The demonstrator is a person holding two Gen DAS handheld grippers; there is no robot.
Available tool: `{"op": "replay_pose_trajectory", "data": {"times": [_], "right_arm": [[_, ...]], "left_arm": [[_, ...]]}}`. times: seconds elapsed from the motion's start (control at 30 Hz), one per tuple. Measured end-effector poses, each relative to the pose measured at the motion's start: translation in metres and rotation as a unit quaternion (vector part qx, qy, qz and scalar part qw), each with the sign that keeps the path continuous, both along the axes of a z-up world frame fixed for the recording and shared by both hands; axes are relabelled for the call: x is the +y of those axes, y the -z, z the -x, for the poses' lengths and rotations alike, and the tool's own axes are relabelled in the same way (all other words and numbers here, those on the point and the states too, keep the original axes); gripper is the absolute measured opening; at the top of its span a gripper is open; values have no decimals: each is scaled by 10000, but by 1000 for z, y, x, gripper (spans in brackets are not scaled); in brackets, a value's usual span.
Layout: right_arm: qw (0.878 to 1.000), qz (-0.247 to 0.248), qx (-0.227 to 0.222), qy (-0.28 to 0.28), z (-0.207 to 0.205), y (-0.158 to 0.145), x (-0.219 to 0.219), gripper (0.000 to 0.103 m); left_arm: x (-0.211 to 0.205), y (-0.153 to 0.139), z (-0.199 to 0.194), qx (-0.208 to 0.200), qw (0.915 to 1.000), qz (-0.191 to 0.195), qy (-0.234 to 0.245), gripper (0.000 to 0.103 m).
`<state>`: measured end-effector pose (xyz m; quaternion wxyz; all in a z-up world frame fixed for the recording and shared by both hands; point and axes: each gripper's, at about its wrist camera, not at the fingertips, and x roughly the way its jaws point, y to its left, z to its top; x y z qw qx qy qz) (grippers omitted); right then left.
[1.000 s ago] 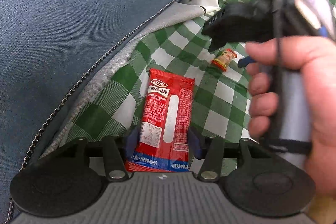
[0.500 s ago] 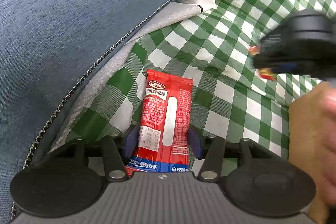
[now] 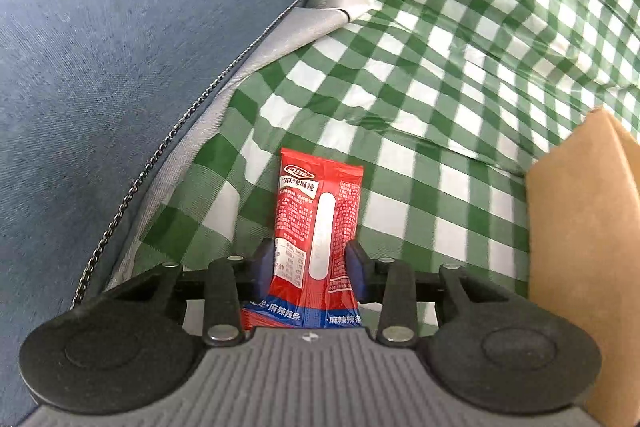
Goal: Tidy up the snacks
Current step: 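Grasp the red-and-gold candy stick with the right tool while the left tool lifts the red packet, then carry the candy stick over the box with the right tool while the left tool carries the red packet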
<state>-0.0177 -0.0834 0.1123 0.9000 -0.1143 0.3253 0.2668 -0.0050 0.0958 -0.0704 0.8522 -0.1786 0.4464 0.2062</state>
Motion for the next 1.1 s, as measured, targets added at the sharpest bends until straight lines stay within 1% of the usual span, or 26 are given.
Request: {"op": "replay_pose_trajectory", "data": {"times": [0.13,0.27,0.33,0.4,0.47,0.57,0.63,0.73,0.83,0.97,1.1], "right_arm": [[9996,-150,2,227,27,3,-49,18],[9976,-496,1,484,47,14,-86,18],[9955,-718,-63,616,59,22,-103,18],[9930,-900,-147,746,66,32,-115,18],[9924,-745,-281,940,70,39,-121,18],[9898,-810,-539,1036,76,33,-129,18],[9892,-649,-704,1105,82,34,-135,18],[9880,-715,-636,1209,82,34,-147,18],[9859,-729,-753,1302,82,33,-156,18],[9837,-756,-770,1437,81,35,-167,18],[9833,-699,-758,1502,79,39,-173,18]], "left_arm": [[-12,-9,9,59,9999,54,109,41],[-23,-23,16,13,9997,-118,236,40],[-29,-30,17,-31,9992,-257,304,40],[-34,-35,18,-57,9991,-284,324,40],[-37,-38,18,-96,9990,-288,317,40],[-43,-44,16,-210,9991,-235,300,40],[-50,-49,14,-328,9986,-252,326,40],[-58,-57,14,-619,9968,-330,377,40],[-64,-65,15,-857,9938,-529,479,40],[-66,-69,15,-1086,9911,-572,524,40],[-66,-69,13,-1223,9899,-453,560,40]]}}
